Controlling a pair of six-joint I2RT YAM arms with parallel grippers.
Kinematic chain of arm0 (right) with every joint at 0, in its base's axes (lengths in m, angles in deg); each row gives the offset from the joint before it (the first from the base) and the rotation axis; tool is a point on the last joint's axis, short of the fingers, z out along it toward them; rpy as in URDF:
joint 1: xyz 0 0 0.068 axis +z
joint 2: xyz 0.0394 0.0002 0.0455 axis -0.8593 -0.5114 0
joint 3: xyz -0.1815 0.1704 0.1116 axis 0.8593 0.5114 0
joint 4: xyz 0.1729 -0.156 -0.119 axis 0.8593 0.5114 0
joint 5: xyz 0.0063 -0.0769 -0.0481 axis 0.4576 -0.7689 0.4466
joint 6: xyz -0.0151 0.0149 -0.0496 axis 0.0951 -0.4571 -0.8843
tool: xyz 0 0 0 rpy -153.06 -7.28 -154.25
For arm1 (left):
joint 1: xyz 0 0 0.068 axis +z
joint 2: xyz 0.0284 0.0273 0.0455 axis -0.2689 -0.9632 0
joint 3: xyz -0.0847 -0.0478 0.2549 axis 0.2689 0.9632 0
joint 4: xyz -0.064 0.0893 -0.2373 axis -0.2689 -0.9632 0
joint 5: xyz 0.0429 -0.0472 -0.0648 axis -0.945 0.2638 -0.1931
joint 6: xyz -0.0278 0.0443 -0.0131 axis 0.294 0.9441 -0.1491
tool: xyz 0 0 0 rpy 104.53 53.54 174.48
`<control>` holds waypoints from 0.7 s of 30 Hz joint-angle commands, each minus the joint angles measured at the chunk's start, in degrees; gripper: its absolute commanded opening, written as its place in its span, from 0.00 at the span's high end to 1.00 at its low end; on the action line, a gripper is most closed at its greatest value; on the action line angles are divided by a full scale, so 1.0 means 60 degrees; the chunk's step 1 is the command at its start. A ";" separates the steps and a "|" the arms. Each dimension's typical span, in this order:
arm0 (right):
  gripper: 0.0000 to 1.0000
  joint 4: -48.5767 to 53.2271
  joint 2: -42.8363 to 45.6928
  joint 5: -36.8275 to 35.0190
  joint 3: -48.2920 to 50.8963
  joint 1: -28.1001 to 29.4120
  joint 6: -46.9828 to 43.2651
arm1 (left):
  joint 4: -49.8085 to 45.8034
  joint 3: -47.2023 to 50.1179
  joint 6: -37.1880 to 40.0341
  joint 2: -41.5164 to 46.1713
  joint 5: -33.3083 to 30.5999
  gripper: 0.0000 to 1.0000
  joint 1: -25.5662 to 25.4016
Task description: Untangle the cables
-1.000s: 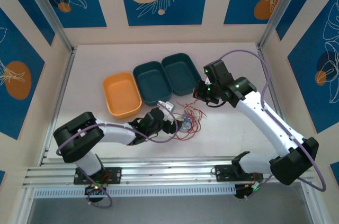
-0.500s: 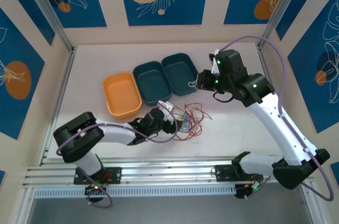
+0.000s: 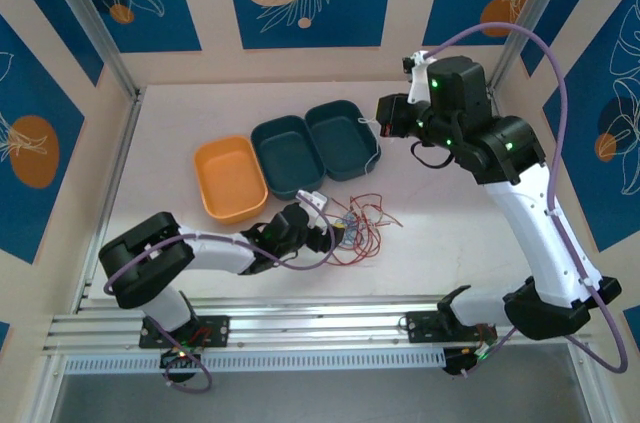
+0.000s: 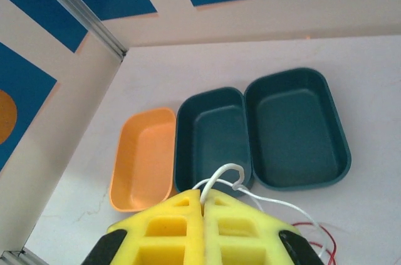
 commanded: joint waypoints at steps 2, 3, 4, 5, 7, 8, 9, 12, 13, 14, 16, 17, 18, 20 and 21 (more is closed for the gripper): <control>1.00 0.0242 -0.0239 -0.0210 -0.1080 0.0111 -0.0669 | 0.0195 0.0134 -0.0154 0.0238 -0.0095 0.12 -0.0081; 1.00 0.0263 -0.0300 -0.0240 -0.1291 0.0125 -0.0758 | 0.0189 0.0120 -0.0153 0.0233 -0.0104 0.12 -0.0075; 1.00 0.0276 -0.0338 -0.0280 -0.1496 0.0129 -0.0827 | 0.0189 0.0119 -0.0151 0.0236 -0.0097 0.12 -0.0077; 1.00 0.0278 -0.0382 -0.0319 -0.1669 0.0126 -0.0894 | 0.0204 0.0117 -0.0140 0.0221 -0.0104 0.12 -0.0070; 1.00 0.0308 -0.0470 -0.0445 -0.2092 0.0140 -0.1056 | 0.0218 0.0107 -0.0121 0.0209 -0.0117 0.11 -0.0084; 1.00 0.0332 -0.0538 -0.0514 -0.2275 0.0140 -0.1116 | 0.0227 0.0095 -0.0108 0.0204 -0.0132 0.11 -0.0081; 1.00 0.0374 -0.0616 -0.0584 -0.2531 0.0141 -0.1165 | 0.0232 0.0094 -0.0107 0.0205 -0.0134 0.11 -0.0078; 1.00 0.0421 -0.0853 -0.0723 -0.3178 0.0140 -0.1393 | 0.0233 0.0072 -0.0094 0.0190 -0.0136 0.11 -0.0081; 1.00 0.0435 -0.0959 -0.0732 -0.3427 0.0140 -0.1483 | 0.0233 0.0075 -0.0085 0.0189 -0.0128 0.11 -0.0077; 1.00 0.0480 -0.1068 -0.0737 -0.3653 0.0140 -0.1555 | 0.0222 0.0060 -0.0077 0.0185 -0.0136 0.11 -0.0081; 1.00 0.0597 -0.1345 -0.0752 -0.4216 0.0142 -0.1700 | 0.0224 0.0040 -0.0065 0.0175 -0.0136 0.11 -0.0081; 1.00 0.0647 -0.1442 -0.0754 -0.4434 0.0140 -0.1747 | 0.0219 0.0042 -0.0059 0.0175 -0.0136 0.11 -0.0077; 1.00 0.0686 -0.1558 -0.0754 -0.4696 0.0140 -0.1808 | 0.0222 0.0042 -0.0063 0.0174 -0.0136 0.11 -0.0077; 1.00 0.0719 -0.1718 -0.0739 -0.5113 0.0140 -0.1880 | 0.0192 0.0045 -0.0045 0.0192 -0.0134 0.11 -0.0081; 1.00 0.0689 -0.1780 -0.0723 -0.5300 0.0141 -0.1935 | 0.0182 0.0033 -0.0048 0.0203 -0.0137 0.11 -0.0081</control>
